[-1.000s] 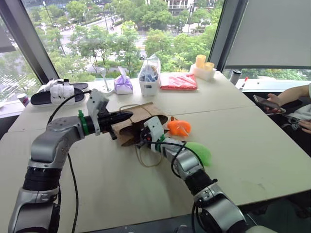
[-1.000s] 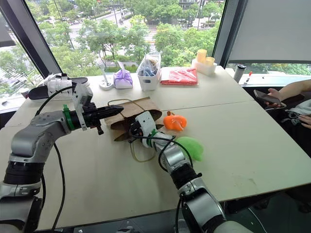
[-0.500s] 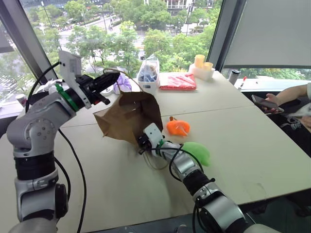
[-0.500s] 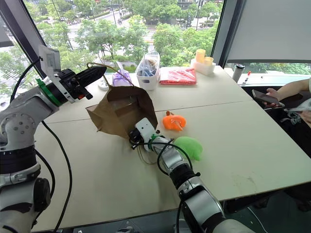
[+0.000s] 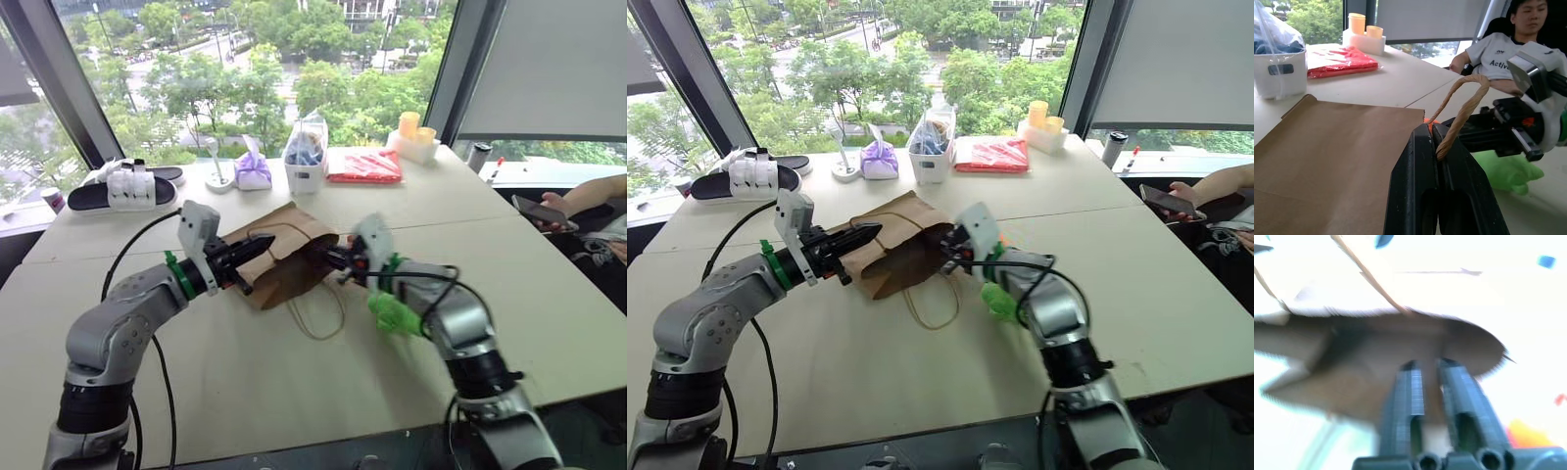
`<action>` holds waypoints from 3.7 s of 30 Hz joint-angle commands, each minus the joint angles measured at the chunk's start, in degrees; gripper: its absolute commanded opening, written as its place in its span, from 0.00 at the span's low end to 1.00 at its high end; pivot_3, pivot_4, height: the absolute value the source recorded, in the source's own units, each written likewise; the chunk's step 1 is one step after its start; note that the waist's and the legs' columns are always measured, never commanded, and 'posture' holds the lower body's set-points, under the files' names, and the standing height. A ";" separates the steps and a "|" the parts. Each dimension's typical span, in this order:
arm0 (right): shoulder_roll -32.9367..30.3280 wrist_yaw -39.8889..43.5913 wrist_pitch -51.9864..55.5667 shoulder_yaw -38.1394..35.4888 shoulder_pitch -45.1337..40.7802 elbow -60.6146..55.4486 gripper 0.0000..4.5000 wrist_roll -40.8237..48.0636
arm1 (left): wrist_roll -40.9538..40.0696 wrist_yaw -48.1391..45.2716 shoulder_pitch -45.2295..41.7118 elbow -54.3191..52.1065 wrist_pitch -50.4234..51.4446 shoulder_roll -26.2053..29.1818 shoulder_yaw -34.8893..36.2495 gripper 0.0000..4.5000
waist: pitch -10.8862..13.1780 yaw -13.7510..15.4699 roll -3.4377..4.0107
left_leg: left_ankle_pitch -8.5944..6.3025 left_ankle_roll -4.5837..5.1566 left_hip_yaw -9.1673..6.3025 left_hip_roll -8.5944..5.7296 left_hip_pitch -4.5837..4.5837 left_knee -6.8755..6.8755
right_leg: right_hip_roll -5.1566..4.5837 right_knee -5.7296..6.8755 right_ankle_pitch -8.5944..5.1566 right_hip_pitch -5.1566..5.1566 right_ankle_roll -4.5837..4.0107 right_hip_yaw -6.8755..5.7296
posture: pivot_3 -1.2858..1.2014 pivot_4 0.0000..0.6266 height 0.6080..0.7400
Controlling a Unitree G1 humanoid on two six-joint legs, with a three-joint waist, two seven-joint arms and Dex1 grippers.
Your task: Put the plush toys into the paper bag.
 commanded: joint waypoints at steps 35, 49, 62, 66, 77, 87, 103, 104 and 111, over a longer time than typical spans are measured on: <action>-10.07 3.84 4.97 -4.94 7.05 -12.20 0.00 11.63 | -6.58 4.20 -1.26 -4.15 1.22 2.38 3.28 0.00 | 0.02 0.97 -0.04 | -0.01 0.05 0.04 0.02 0.01 0.05 | 0.01 -0.47 0.01 0.26 0.01 -0.03 | 0.52 0.24 1.00; 15.96 -4.89 -11.68 11.29 -9.00 13.55 0.00 2.86 | -8.55 5.56 -2.87 -5.58 3.11 0.93 1.93 0.00 | 0.01 0.82 -0.04 | 0.00 0.02 -0.03 0.05 0.02 0.02 | 0.07 -0.47 0.02 0.23 0.00 -0.06 | 0.52 0.24 1.00; 29.55 -9.74 -31.65 8.86 -18.39 37.93 0.00 -3.05 | -11.33 8.96 -1.52 -8.20 4.19 -0.33 2.81 0.00 | 0.02 0.64 -0.03 | 0.01 -0.01 -0.08 0.04 0.02 -0.06 | 0.07 -0.40 0.03 0.14 -0.02 -0.06 | 0.52 0.24 1.00; 30.13 -9.77 -33.86 8.46 -18.90 39.98 0.49 -3.90 | -11.93 10.10 -1.23 -8.08 3.98 -0.71 3.47 0.00 | 0.02 0.56 -0.02 | 0.01 -0.01 -0.09 0.04 0.02 -0.06 | 0.08 -0.39 0.03 0.14 -0.02 -0.06 | 0.52 0.24 1.00; 18.96 -6.08 -24.31 6.04 -11.32 18.30 0.98 -2.86 | -13.89 12.47 1.75 -8.32 3.05 -0.79 5.84 0.00 | 0.02 0.81 -0.02 | 0.01 0.00 -0.12 0.03 -0.02 -0.06 | 0.07 -0.41 0.03 0.13 -0.02 -0.07 | 0.52 0.24 1.00; 2.28 -3.17 -3.99 -7.25 -5.35 3.45 0.98 8.15 | -14.15 11.66 3.35 -8.14 2.45 -0.44 5.64 0.00 | 0.02 0.94 -0.02 | 0.00 0.02 -0.07 0.04 0.02 -0.06 | 0.07 -0.43 0.03 0.20 -0.03 -0.08 | 0.52 0.24 1.00; 5.11 -8.51 -34.47 5.26 -9.07 39.68 0.98 -11.55 | -13.78 11.29 2.18 -8.37 2.53 -0.24 4.71 0.00 | 0.02 0.66 -0.02 | 0.00 0.02 0.06 0.05 0.03 -0.05 | 0.07 -0.56 0.03 0.23 -0.02 0.00 | 0.52 0.24 1.00; 5.36 -9.99 -36.93 6.07 -10.01 42.21 0.98 -13.42 | -13.75 11.43 2.15 -8.42 2.50 -0.25 4.70 0.00 | 0.02 0.66 -0.02 | 0.00 0.02 0.05 0.05 0.04 -0.05 | 0.07 -0.56 0.03 0.23 -0.03 -0.01 | 0.52 0.24 1.00; 7.40 -15.36 -44.22 4.69 -14.35 51.17 0.58 -16.19 | -13.76 12.16 2.57 -9.11 2.45 -0.27 4.71 0.00 | 0.02 0.70 -0.03 | 0.01 0.00 0.04 0.05 0.03 -0.05 | 0.07 -0.58 0.03 0.23 -0.03 0.00 | 0.52 0.24 1.00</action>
